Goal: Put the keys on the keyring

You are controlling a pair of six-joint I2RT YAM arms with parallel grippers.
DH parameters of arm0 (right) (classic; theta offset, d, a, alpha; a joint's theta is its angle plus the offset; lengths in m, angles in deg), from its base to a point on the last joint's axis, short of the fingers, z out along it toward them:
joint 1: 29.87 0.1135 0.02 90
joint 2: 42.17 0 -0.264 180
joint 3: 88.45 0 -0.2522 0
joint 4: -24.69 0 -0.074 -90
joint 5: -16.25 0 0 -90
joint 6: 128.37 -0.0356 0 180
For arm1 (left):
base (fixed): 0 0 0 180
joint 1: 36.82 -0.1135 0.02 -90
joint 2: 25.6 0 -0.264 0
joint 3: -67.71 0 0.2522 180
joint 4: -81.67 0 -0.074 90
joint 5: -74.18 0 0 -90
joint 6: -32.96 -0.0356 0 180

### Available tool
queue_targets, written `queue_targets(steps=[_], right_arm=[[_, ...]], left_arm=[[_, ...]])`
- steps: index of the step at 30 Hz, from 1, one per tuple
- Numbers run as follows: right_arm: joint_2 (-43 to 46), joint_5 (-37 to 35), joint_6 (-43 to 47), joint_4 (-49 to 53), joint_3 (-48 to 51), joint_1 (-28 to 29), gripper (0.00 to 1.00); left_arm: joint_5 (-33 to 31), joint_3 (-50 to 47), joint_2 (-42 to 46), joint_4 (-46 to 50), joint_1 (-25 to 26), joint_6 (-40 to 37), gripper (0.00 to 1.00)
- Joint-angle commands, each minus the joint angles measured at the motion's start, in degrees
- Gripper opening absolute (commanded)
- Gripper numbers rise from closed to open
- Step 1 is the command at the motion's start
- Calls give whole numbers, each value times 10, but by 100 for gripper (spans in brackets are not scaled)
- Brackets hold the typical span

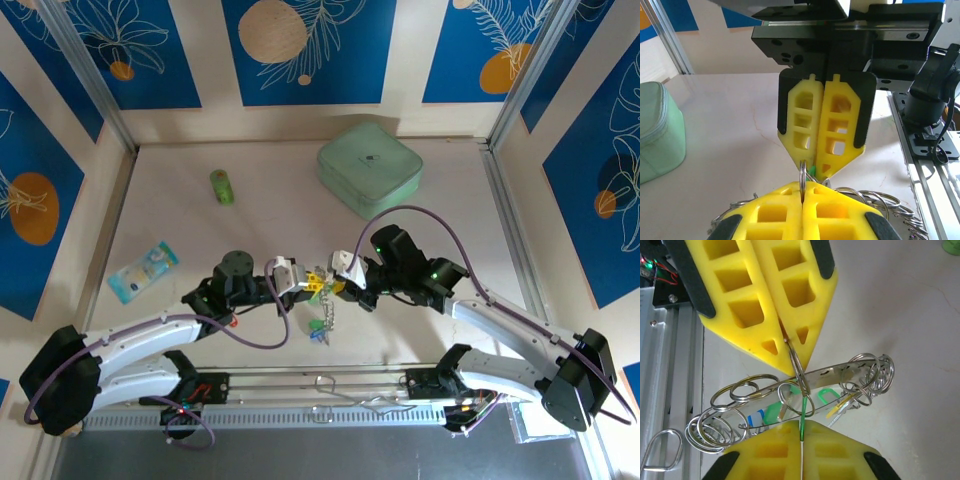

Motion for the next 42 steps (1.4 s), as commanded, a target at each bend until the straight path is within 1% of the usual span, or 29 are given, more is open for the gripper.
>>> queue_targets(steps=[1, 5, 9, 11, 12, 15, 16, 18, 21, 27, 33, 36, 40, 42], right_arm=[[-8, -5, 8, 7, -6, 1, 4], [-31, 3, 6, 8, -10, 3, 1], [-34, 10, 7, 6, -8, 5, 1], [-25, 9, 7, 8, -8, 3, 5], [-17, 9, 6, 8, -7, 1, 9], [17, 23, 5, 8, -1, -14, 28], [31, 35, 5, 7, 4, -21, 31], [54, 61, 4, 0, 10, -30, 34], [59, 84, -2, -16, 9, -33, 34], [35, 112, -14, -46, 4, -33, 31], [24, 123, -24, -73, 7, -32, 24], [19, 126, -24, -78, 5, -32, 17], [16, 128, -17, -76, 1, -33, 0], [18, 127, -9, -69, -3, -34, 0]], left_arm=[[15, -2, 14, -53, 5, 14, 0], [40, -11, 11, -103, 6, 19, 0], [43, -11, 8, -103, 5, 6, 0], [40, -11, 8, -102, 6, 0, 0], [40, -10, 8, -96, 6, -3, 0], [41, -11, 8, -86, 5, -12, 0], [42, -11, 8, -85, 6, -14, 0], [44, -12, 6, -87, 6, -13, 0], [50, -12, 0, -98, 6, -11, 0], [54, -12, 0, -104, 6, -6, 0], [55, -13, 0, -107, 6, -2, 0], [55, -13, 0, -112, 6, 0, 0], [46, -12, -1, -112, 7, 2, 0], [21, -12, -1, -103, 7, 4, 0]])
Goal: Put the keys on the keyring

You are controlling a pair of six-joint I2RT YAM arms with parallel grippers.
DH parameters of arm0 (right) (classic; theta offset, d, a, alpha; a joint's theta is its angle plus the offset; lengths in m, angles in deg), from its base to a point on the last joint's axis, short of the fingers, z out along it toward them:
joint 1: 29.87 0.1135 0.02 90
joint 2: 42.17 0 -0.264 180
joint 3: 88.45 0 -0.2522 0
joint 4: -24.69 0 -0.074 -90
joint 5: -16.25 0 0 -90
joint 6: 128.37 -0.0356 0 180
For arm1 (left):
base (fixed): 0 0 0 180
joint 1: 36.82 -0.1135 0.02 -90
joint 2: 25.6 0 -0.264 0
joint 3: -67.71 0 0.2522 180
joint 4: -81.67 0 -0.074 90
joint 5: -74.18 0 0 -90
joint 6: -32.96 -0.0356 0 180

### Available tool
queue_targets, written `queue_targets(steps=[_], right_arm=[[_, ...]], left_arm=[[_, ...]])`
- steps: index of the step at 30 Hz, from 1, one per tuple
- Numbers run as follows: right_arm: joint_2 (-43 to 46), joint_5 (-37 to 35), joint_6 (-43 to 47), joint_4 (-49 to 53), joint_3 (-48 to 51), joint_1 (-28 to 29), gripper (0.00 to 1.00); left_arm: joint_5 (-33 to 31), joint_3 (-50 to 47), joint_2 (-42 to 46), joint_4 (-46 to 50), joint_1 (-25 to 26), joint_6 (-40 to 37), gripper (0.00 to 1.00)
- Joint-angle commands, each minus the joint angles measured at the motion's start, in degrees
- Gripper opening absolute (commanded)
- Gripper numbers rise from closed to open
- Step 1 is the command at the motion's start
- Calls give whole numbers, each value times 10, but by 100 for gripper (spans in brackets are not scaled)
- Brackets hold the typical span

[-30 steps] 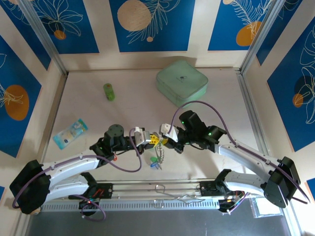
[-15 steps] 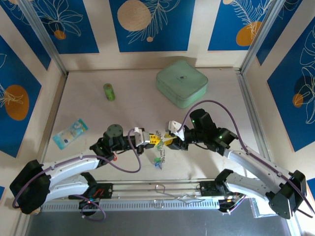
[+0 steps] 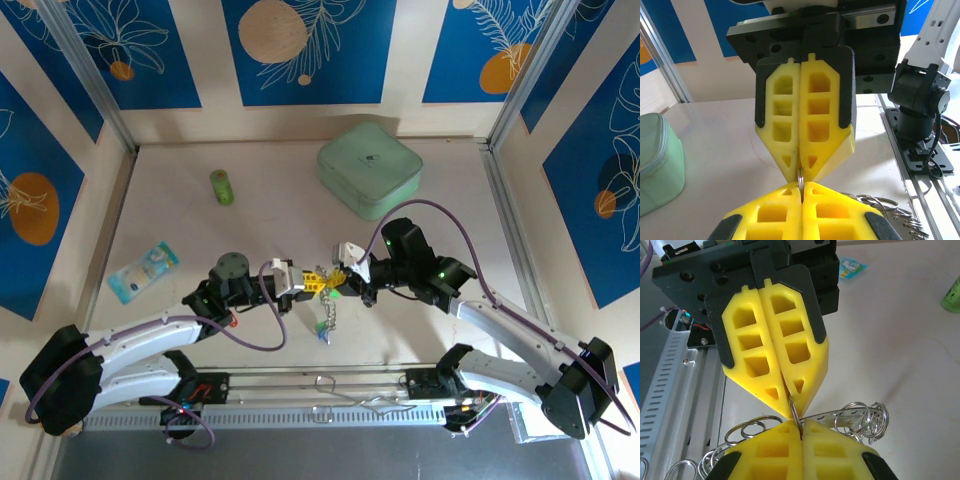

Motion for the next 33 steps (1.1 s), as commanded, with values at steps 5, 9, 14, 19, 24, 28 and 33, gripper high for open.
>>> queue_targets(steps=[5, 9, 14, 19, 24, 28, 33], right_arm=[[-10, -3, 44, 53, -41, 1, 0], [-34, -36, 85, 115, -81, 14, 0], [-58, -85, 120, 161, -119, 40, 0], [-85, -139, 152, 204, -154, 66, 0], [-96, -138, 160, 209, -169, 79, 0], [-102, -143, 162, 215, -176, 85, 0], [-57, -79, 114, 147, -130, 45, 20]], left_arm=[[-26, 20, 16, 61, 6, -28, 33], [-28, 52, 19, 161, 7, -65, 33], [-30, 77, 12, 213, 7, -89, 28], [-23, 88, 10, 222, 7, -95, 24], [-18, 95, 5, 231, 7, -100, 11], [-15, 100, 4, 235, 7, -103, 0], [-17, 86, 11, 204, 6, -90, 0]])
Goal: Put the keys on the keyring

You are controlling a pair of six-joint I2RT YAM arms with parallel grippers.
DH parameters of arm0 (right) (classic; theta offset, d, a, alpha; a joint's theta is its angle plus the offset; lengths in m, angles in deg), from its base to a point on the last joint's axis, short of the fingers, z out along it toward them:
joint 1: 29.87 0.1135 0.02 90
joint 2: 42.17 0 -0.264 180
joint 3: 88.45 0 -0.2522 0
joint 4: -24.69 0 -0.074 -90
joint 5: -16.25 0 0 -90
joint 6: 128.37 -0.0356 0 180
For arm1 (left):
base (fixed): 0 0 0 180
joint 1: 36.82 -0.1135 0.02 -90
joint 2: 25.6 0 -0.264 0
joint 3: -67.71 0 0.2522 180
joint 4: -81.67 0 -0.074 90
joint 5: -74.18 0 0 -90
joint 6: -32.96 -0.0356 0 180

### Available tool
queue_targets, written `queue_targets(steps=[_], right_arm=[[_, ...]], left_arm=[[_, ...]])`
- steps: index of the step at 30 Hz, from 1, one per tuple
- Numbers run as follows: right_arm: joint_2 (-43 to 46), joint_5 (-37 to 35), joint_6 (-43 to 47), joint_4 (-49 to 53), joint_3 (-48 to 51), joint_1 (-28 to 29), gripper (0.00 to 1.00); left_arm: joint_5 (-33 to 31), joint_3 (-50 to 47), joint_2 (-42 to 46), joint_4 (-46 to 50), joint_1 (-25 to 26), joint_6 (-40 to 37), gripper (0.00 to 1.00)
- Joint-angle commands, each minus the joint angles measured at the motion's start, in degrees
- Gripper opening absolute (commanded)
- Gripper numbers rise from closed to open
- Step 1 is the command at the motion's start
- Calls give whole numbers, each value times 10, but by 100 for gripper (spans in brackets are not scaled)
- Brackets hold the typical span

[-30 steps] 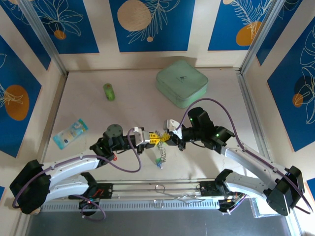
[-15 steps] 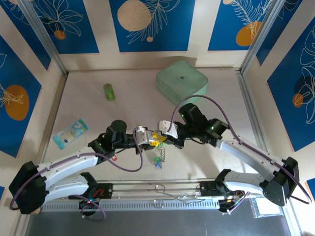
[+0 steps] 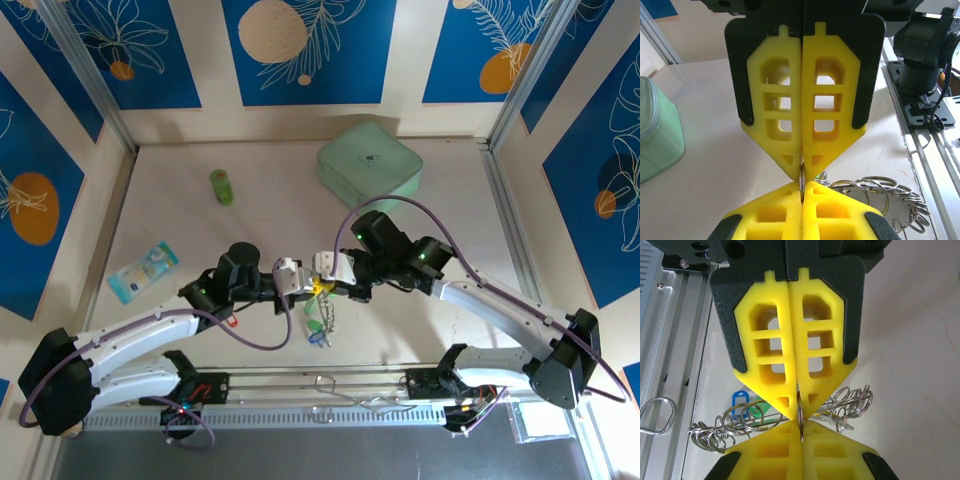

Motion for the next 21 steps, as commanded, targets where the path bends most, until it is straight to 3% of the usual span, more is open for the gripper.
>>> queue_targets(steps=[1, 4, 9, 14, 21], right_arm=[[52, 87, -46, -73, 39, -38, 24], [82, 123, -93, -122, 85, -63, 31], [107, 109, -128, -145, 138, -66, 34], [105, 106, -142, -156, 157, -63, 36], [95, 82, -121, -148, 150, -62, 24]], left_arm=[[10, -3, 4, -49, 5, 17, 0], [13, -33, 2, -132, 5, 60, 0], [9, -77, -8, -262, 4, 116, 0], [12, -90, -13, -302, 5, 132, 0], [17, -98, -9, -314, 4, 143, 0]])
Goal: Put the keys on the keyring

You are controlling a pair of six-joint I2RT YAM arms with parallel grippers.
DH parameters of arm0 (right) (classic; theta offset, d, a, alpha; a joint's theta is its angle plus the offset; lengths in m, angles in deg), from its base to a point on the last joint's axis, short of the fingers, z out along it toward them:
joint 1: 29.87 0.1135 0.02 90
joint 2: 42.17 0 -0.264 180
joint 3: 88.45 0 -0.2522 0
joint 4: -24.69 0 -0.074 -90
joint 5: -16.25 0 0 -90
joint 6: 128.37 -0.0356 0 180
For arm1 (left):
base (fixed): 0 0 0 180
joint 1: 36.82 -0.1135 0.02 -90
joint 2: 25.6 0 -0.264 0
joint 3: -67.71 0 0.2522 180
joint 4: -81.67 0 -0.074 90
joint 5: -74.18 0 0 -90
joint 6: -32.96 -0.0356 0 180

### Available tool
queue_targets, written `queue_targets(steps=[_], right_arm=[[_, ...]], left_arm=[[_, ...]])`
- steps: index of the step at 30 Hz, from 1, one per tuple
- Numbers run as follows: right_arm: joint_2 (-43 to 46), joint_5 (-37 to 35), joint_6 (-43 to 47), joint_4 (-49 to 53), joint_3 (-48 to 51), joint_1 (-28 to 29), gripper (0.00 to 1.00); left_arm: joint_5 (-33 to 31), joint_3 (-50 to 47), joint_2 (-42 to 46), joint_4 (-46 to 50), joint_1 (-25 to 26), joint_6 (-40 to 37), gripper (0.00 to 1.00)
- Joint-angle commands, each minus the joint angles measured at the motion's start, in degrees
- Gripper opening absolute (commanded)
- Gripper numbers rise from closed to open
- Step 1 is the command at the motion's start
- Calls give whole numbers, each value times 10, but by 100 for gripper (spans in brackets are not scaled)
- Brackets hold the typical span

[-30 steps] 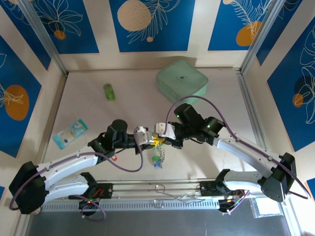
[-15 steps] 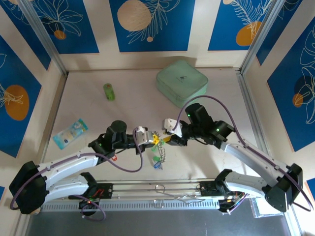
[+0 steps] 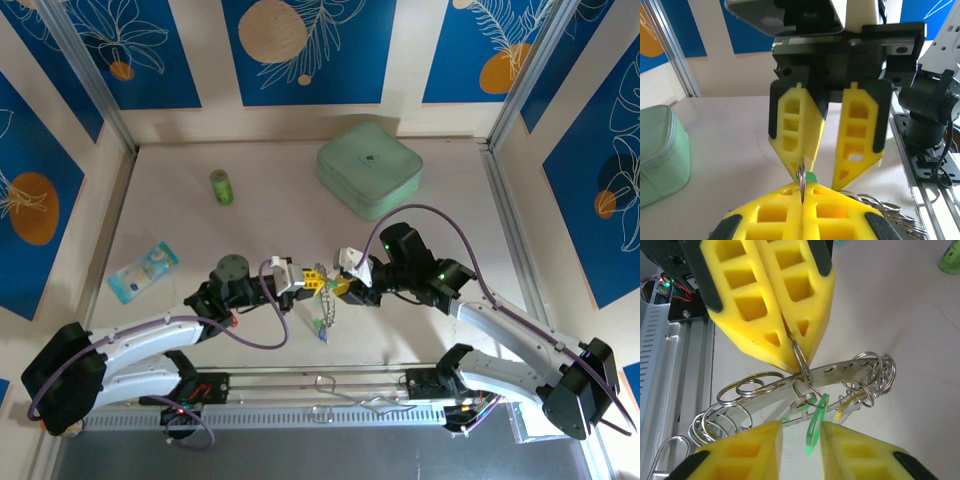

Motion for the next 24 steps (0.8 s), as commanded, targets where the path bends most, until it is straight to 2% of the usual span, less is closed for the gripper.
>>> queue_targets(steps=[1, 8, 16, 20, 24], right_arm=[[-2, 3, 4, -3, -7, 2, 21], [-15, 26, 3, -13, -10, 2, 0], [-39, 29, 0, -8, -19, 11, 0], [0, 29, -4, -7, -10, -4, 17], [38, 53, 0, -3, -7, -18, 21]], left_arm=[[17, -5, 8, -51, 4, 16, 0], [34, -8, 3, -83, 4, 29, 0], [35, -8, 8, -89, 4, 17, 0], [32, -7, 16, -58, 4, -6, 0], [35, -6, 16, -46, 4, -15, 0]])
